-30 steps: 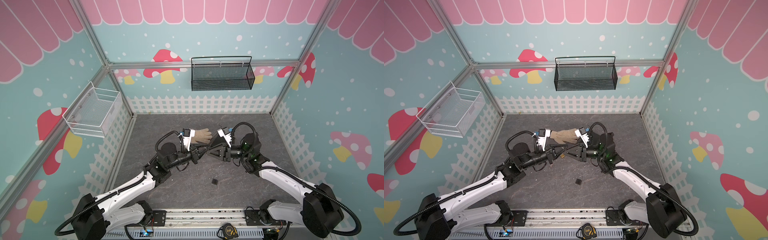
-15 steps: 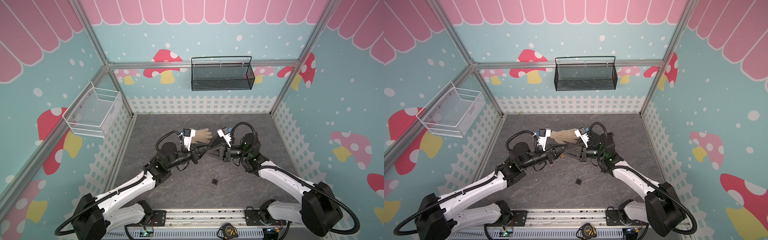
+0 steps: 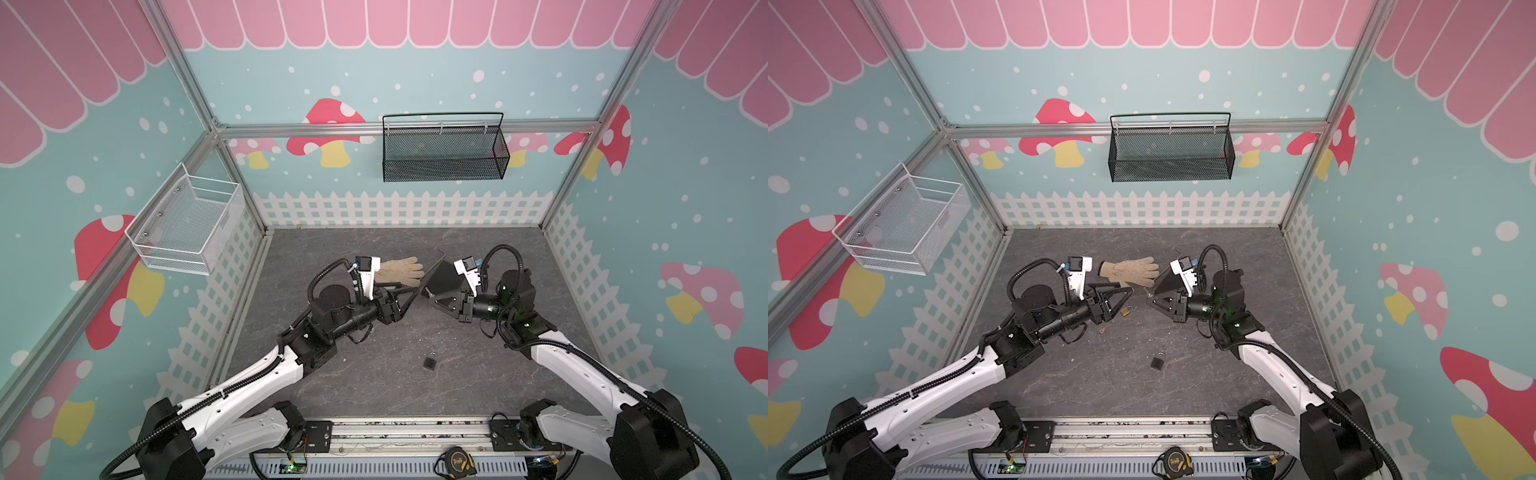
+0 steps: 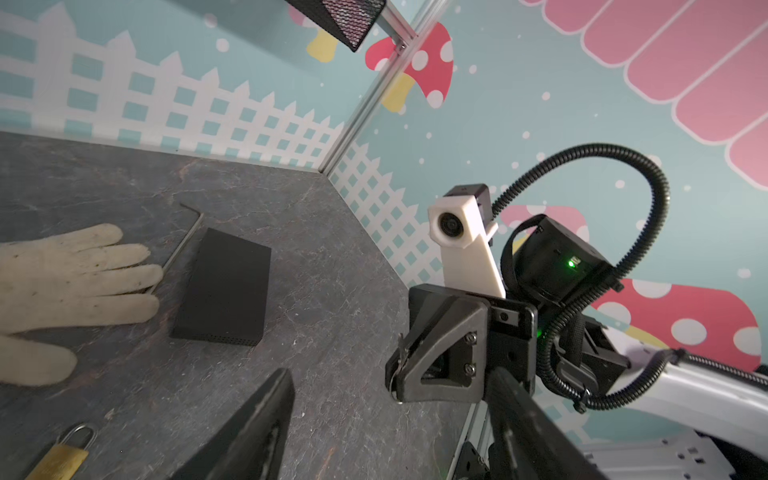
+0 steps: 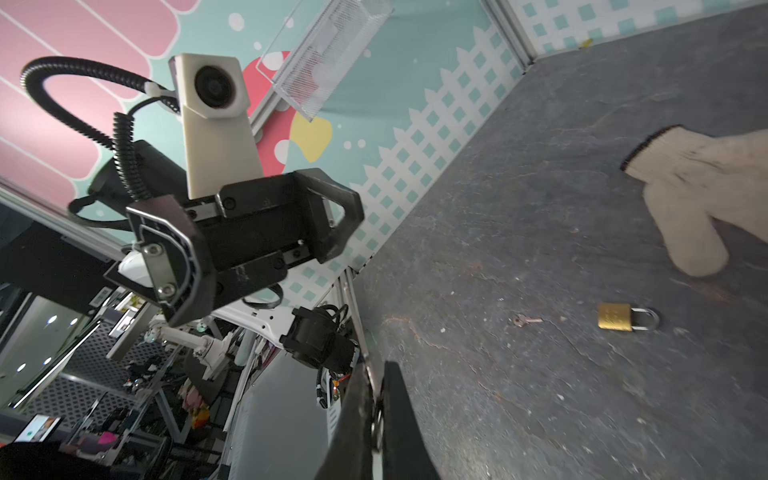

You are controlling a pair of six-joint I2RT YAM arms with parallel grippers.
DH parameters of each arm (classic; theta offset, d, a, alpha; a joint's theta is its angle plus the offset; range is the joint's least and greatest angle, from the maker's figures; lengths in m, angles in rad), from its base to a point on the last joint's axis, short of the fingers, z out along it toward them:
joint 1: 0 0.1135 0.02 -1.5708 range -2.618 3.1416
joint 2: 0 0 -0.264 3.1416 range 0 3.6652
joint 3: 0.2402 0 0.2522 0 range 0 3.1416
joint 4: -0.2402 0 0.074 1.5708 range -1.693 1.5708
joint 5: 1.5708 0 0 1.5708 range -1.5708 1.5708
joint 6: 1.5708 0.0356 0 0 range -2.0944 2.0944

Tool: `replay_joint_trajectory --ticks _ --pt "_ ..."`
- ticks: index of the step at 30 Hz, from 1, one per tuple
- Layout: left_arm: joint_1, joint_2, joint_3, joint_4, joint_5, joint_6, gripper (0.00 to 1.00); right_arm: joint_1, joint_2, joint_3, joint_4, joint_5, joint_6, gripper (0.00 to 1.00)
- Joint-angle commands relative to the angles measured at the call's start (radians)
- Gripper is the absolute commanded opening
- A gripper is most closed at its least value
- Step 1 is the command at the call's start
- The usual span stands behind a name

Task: Unlock with the key
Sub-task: 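Hold the key in the right gripper while the left arm swings toward the padlock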

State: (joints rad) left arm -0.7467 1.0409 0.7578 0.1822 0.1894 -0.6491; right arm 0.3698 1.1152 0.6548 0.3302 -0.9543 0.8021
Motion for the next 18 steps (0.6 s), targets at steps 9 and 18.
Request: replay_joint_trajectory --ticks 9,18 --pt "-0.228 0.042 0.011 -0.423 -0.284 -0.124 0.77 -0.096 -0.104 -0.103 -0.426 0.173 -0.205 0.00" --pt "-0.392 0.274 0.126 -0.556 -0.308 -0.126 0.80 -0.125 -0.122 -0.226 -0.461 0.259 -0.197 0.00"
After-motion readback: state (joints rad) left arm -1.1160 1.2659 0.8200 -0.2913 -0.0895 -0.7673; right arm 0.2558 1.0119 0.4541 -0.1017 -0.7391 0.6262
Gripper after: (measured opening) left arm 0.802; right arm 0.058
